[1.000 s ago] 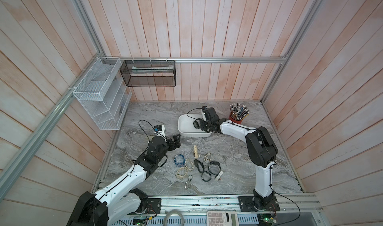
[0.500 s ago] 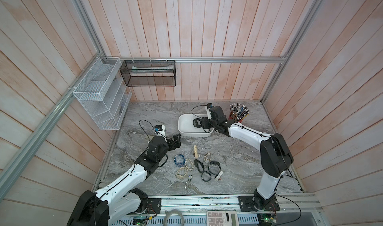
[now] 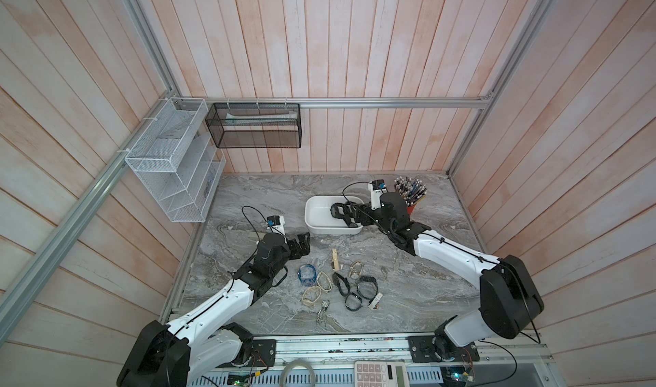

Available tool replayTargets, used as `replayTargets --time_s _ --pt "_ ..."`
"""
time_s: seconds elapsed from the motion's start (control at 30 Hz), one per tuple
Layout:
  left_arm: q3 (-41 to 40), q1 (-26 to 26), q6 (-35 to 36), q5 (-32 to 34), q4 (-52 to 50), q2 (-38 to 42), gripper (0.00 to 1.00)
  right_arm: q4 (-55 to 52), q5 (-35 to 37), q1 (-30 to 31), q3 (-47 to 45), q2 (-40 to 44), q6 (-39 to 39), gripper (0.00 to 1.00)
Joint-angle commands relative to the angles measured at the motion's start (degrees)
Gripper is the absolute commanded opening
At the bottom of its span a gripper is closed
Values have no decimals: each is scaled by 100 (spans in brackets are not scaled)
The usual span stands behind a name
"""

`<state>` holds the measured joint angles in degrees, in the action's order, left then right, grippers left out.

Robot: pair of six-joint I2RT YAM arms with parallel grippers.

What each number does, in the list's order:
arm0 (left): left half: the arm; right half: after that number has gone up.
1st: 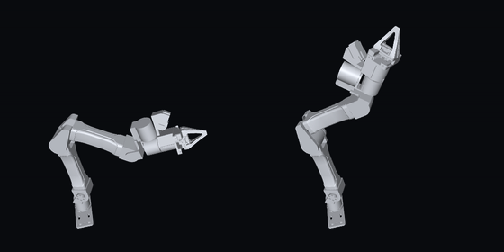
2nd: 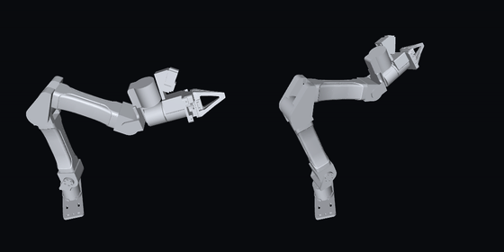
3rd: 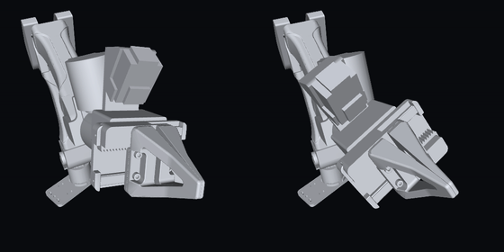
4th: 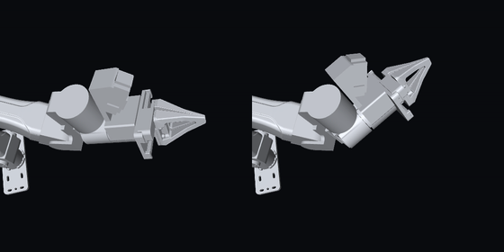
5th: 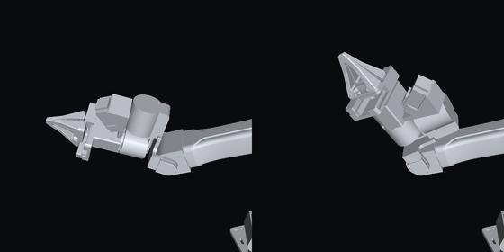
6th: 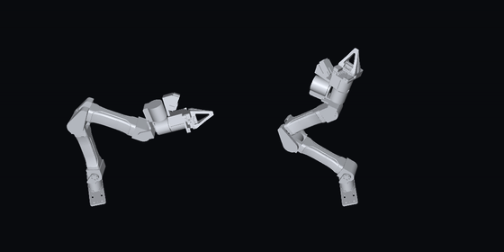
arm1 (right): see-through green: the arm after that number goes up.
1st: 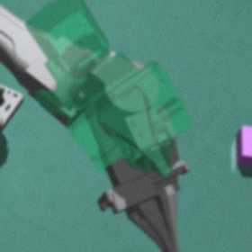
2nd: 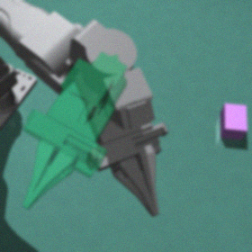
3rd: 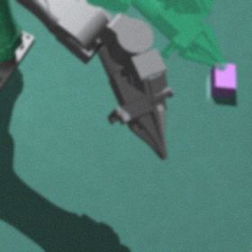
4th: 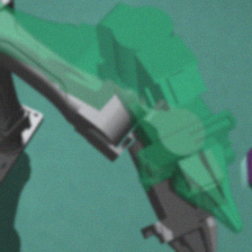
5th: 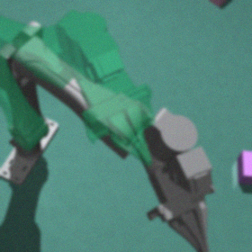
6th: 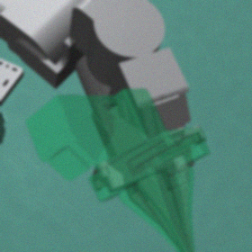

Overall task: Put the watch into the storage box
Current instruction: Pick up the watch at the center of the board.

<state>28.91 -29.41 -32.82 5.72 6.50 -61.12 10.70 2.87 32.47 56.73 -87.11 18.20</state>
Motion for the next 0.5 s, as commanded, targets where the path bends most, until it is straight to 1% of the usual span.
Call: replayTargets --time_s 0.0,0.07,0.13,0.27,0.37,0.47 --pt "-154 29 66 -162 -294 66 98 358 58 -33 -3 71 -88 80" --pt "-124 22 104 -210 -609 72 94 492 70 -39 -93 72 10 80" --pt "-86 14 127 -312 -966 133 88 489 11 -45 -62 35 76 80" --pt "-279 14 9 -334 -1369 335 77 385 5 -39 108 -48 -37 80" --pt "-411 15 1 -432 -1442 350 71 358 36 -39 147 -40 -182 80" --pt "-402 19 61 -564 -1497 167 65 532 96 -56 71 -63 -138 80"
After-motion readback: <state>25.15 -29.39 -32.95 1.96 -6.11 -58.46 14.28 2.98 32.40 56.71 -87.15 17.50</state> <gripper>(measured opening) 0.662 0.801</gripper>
